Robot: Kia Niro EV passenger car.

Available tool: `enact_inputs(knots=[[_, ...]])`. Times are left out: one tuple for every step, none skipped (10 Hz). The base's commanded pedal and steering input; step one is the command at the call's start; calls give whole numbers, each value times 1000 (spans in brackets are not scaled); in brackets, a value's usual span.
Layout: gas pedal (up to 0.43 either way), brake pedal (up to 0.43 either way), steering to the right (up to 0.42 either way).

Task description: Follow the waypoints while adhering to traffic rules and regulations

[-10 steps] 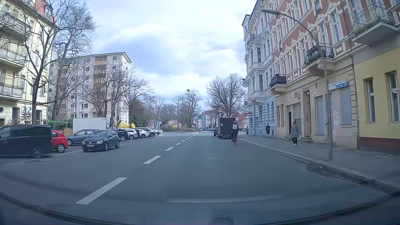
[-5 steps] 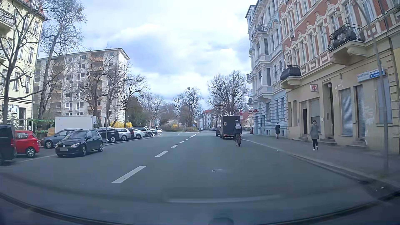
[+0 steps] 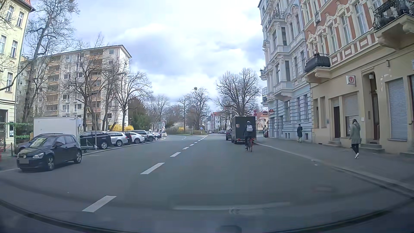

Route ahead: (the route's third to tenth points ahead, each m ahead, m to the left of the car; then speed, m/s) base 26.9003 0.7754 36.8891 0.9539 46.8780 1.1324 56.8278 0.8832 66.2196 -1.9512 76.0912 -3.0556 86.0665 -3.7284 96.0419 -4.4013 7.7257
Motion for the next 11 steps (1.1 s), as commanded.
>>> enact_inputs(knots=[[47,0,-6],[47,0,-6],[47,0,-6],[47,0,-6],[47,0,-6],[47,0,-6],[47,0,-7],[47,0,-8],[47,0,-9],[47,0,-12],[47,0,-15]])
